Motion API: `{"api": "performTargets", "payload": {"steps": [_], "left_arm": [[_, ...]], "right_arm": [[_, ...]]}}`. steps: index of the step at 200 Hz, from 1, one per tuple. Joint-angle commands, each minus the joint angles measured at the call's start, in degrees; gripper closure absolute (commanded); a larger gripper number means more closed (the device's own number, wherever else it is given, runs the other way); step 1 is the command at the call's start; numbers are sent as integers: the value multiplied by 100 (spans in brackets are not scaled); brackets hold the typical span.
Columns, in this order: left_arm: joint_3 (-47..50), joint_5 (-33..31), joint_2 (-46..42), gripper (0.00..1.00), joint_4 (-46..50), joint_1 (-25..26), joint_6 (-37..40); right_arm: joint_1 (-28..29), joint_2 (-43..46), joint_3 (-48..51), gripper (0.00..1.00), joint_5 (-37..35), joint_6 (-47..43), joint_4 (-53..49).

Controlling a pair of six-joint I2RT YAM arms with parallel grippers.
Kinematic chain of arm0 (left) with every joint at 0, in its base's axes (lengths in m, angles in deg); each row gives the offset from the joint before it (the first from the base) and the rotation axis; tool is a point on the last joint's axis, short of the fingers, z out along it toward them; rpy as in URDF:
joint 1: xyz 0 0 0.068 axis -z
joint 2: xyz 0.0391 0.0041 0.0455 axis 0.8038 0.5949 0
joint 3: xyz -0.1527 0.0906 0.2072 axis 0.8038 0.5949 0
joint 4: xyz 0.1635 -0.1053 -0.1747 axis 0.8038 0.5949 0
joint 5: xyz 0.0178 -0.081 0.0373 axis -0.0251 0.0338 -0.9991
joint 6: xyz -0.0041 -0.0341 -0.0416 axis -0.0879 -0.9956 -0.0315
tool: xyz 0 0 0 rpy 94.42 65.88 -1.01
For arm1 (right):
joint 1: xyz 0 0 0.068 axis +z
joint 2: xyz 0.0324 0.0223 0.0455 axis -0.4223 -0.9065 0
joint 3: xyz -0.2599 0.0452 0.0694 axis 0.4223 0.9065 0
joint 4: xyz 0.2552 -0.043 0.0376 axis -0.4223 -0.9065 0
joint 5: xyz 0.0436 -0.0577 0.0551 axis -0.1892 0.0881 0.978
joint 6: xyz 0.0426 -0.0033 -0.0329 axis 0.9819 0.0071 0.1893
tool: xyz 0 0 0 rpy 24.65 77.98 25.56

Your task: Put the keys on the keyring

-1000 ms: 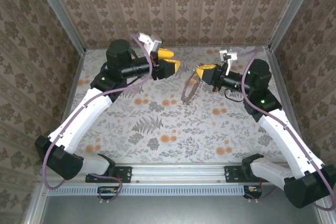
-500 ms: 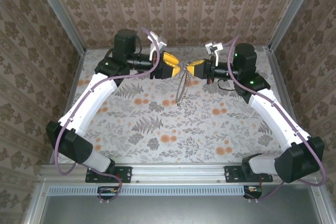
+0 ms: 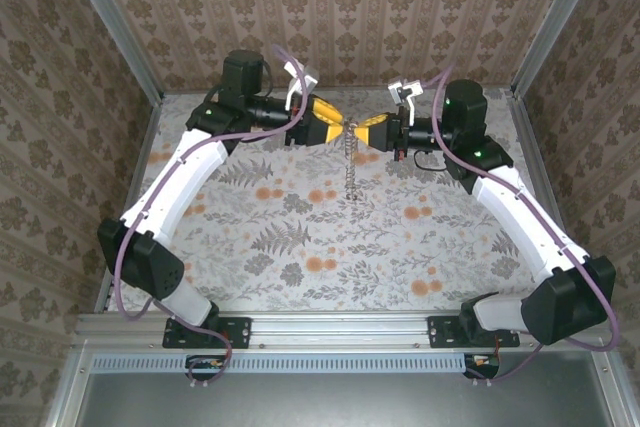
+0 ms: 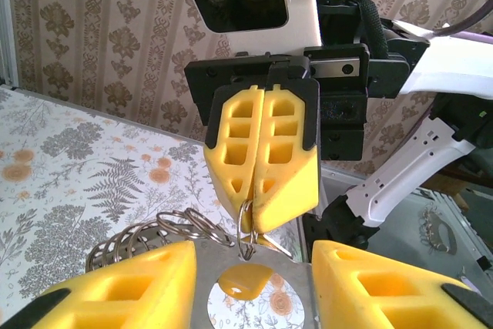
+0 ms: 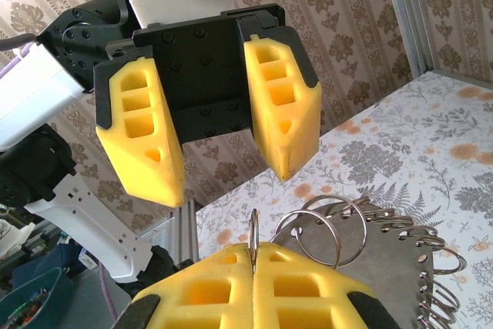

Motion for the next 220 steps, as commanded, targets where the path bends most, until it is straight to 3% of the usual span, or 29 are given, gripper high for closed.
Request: {"api": "performTargets", "payload": {"steps": [1, 117, 173, 210, 220], "left_arm": [[-199, 277, 101, 57, -69, 83, 68], [-308, 301, 364, 63, -11, 232, 82], [-405, 299, 444, 76, 0, 321, 91], [-445, 323, 480, 100, -4, 381, 105], [-445, 349, 489, 100, -3, 392, 113]], "right_arm": [[-14, -43, -168, 100, 215, 36, 193], [-13, -43, -142, 100, 177, -7, 195], [-13, -38, -131, 100, 185, -24, 149], [-13, 0, -124, 100, 171, -75, 85], [-7, 12, -133, 100, 152, -95, 59]]}}
